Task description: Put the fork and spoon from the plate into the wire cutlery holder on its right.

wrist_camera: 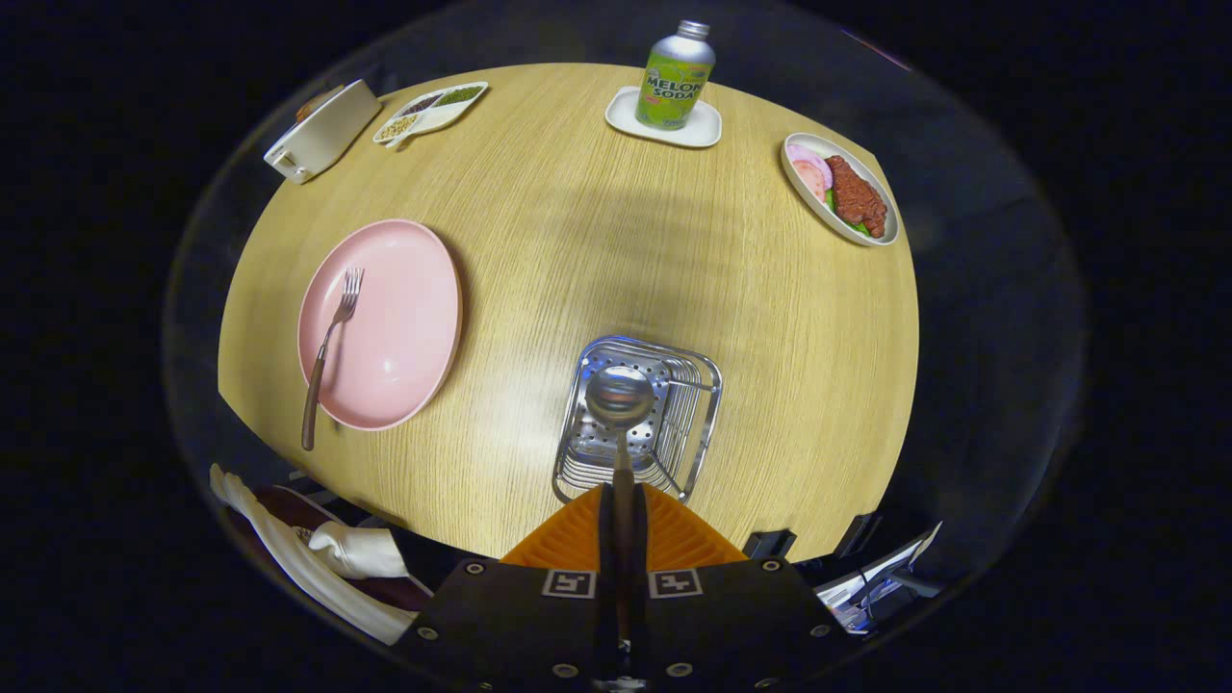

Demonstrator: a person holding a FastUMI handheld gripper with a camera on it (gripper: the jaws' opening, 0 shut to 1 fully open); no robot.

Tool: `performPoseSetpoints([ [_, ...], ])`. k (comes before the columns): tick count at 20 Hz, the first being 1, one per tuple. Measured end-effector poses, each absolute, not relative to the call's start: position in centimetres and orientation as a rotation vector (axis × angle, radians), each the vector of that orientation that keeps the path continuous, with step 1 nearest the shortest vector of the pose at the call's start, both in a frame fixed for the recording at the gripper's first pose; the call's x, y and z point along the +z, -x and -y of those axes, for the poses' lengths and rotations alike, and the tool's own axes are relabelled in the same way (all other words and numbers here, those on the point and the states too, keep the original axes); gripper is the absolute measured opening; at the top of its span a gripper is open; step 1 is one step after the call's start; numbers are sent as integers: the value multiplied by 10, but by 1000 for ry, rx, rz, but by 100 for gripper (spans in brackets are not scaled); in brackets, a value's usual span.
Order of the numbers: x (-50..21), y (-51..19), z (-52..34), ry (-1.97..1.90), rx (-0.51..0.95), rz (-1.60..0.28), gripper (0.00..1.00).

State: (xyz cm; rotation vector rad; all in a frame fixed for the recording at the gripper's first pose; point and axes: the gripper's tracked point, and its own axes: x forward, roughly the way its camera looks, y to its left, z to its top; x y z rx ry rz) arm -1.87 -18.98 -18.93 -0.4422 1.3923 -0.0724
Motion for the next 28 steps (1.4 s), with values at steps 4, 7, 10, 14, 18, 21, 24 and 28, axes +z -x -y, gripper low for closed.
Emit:
performPoseSetpoints([
  [4, -186, 17, 188, 427, -68, -1394, 5],
  [7, -180, 12, 192, 409, -82, -1363, 10],
  [10, -167, 11, 197, 400, -101, -1316, 18],
  [14, -150, 8, 183, 390, -85, -1215, 42],
  [18, -136, -2, 151, 390, -44, -1074, 92],
  [21, -133, -11, 115, 363, 9, -974, 99],
  [24, -142, -19, 77, 338, 51, -877, 99],
  [28, -166, -27, 40, 313, 85, -798, 99],
])
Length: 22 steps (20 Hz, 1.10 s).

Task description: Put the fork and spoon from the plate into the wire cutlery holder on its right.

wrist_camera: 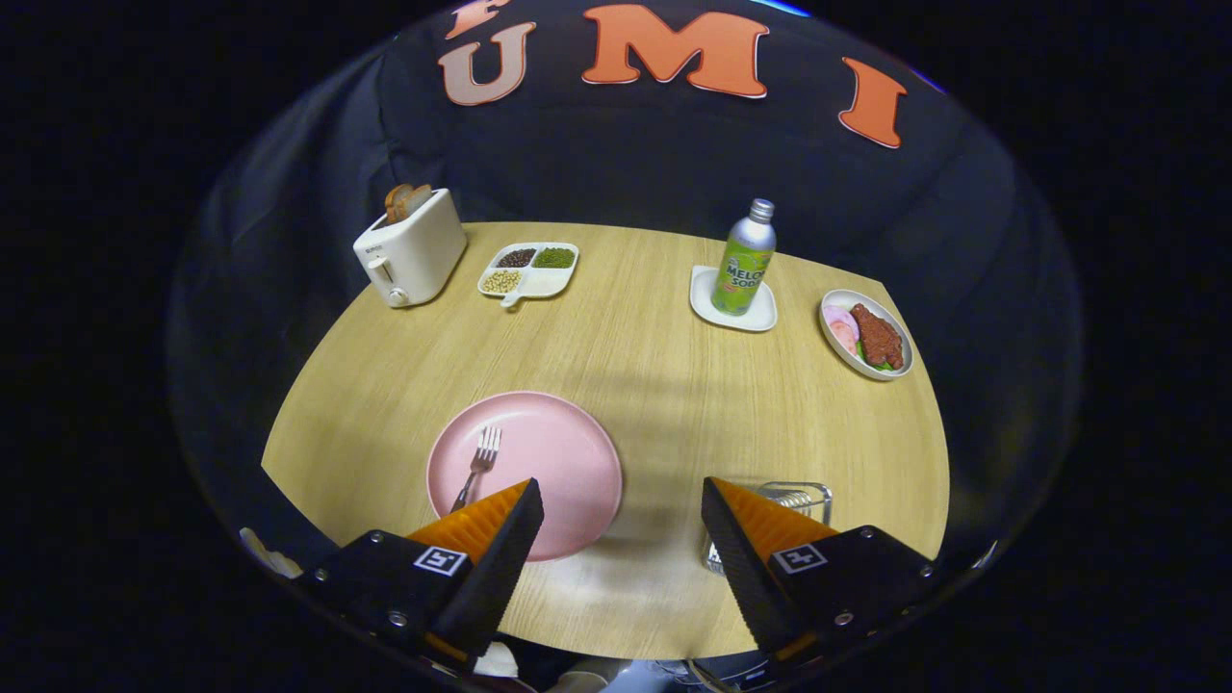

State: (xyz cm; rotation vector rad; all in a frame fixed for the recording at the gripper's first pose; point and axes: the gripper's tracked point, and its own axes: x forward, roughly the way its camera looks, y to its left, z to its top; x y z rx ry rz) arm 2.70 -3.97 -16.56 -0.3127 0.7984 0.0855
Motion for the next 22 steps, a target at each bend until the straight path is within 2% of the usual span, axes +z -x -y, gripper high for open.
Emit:
performPoseSetpoints([
  [10, -252, -19, -40, 235, 120, -735, 99],
  [17, -294, -12, -58, 262, 115, -783, 96],
  [21, -309, -7, -62, 271, 115, -825, 74],
  [22, -311, -6, -63, 274, 115, -832, 63],
])
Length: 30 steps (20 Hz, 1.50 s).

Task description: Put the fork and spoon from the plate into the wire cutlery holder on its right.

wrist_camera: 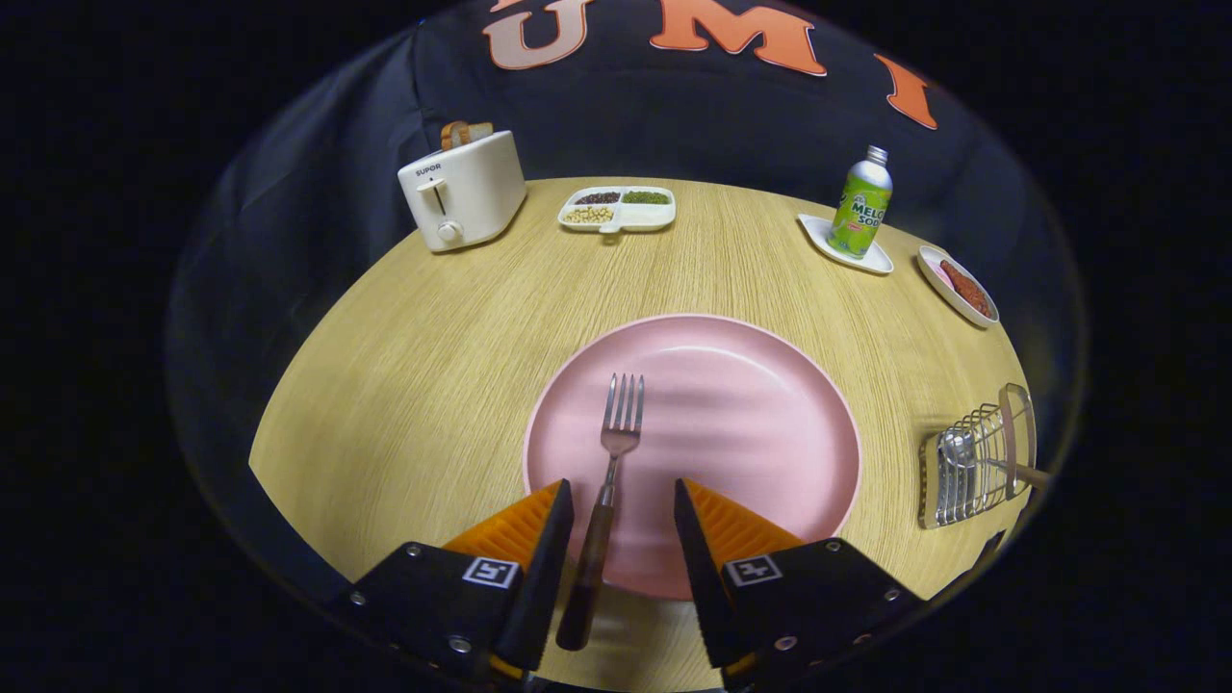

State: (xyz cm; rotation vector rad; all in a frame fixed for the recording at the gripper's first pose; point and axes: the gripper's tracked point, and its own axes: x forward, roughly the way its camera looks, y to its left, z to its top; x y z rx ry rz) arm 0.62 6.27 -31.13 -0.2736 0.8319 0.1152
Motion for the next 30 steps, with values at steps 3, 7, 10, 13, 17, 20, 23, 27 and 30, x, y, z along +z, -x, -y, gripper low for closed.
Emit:
performPoseSetpoints([
  [3, -317, -5, -64, 260, 118, -859, 38],
  [7, -318, -6, -60, 242, 111, -874, 9],
  [10, -309, -8, -59, 242, 110, -868, 4],
  [13, -290, -11, -55, 227, 119, -854, 4],
  [17, -264, -9, -44, 210, 128, -849, 4],
  [20, -248, -5, -31, 173, 131, -865, 4],
  [23, -229, -4, -14, 172, 126, -869, 4],
  [27, -199, 8, 16, 171, 118, -885, 4],
  [30, -178, 16, 45, 204, 91, -892, 4],
])
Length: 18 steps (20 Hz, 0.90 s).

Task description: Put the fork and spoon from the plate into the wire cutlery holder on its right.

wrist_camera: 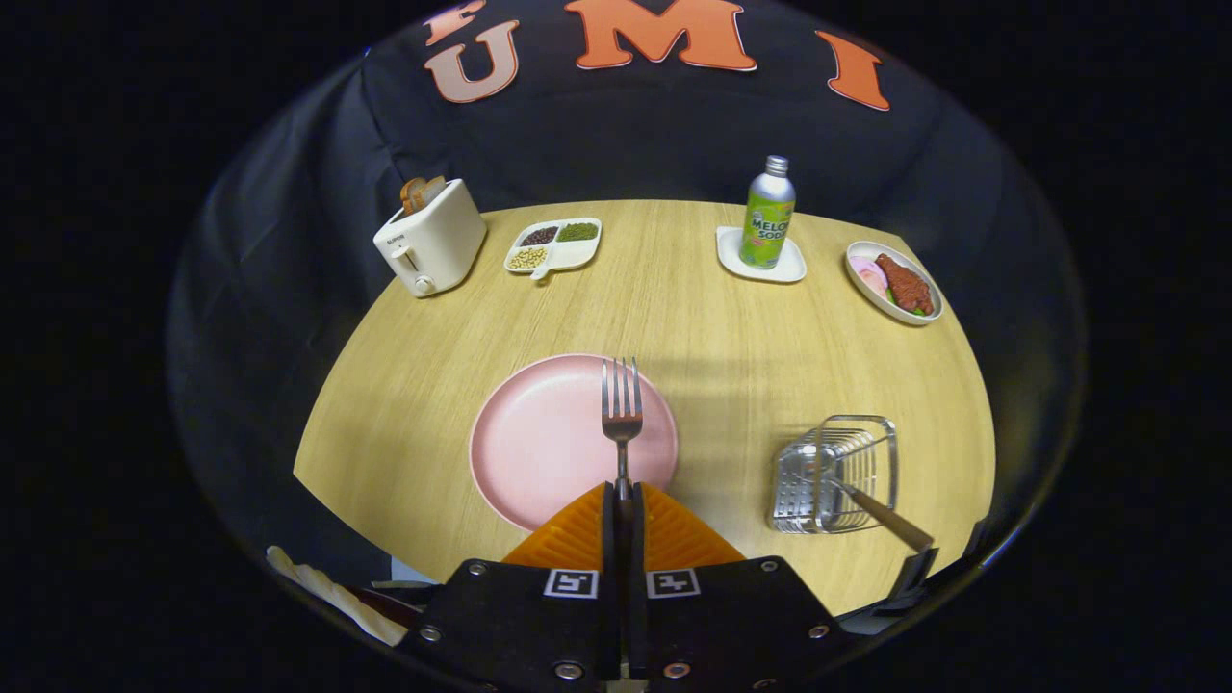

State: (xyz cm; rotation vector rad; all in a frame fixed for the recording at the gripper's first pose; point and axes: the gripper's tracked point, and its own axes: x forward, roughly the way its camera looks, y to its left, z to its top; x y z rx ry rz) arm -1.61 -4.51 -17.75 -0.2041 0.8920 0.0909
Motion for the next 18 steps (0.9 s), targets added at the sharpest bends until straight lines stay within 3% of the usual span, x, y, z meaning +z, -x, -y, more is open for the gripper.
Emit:
performPoseSetpoints([
  [18, -134, 58, 167, 364, -58, -1139, 4],
])
